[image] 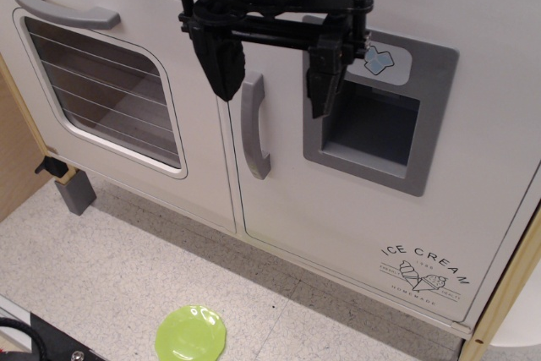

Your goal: Open fridge

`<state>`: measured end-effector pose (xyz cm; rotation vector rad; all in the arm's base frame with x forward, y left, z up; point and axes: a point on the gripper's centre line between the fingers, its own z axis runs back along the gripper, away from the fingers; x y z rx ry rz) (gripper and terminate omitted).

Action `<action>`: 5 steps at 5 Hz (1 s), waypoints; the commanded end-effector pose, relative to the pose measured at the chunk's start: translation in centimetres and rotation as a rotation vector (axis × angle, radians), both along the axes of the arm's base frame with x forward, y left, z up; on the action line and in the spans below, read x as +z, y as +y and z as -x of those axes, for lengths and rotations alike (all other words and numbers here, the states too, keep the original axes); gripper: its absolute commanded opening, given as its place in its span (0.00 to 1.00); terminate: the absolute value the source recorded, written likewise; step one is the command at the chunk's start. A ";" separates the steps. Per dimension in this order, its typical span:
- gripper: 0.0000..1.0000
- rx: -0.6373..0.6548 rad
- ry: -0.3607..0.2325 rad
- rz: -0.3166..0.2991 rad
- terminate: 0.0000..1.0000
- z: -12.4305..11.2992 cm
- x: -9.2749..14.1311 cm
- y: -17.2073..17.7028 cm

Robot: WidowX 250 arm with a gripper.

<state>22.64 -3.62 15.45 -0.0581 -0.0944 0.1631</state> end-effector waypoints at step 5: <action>1.00 -0.191 -0.227 -0.155 0.00 -7.6 -7.1 9.3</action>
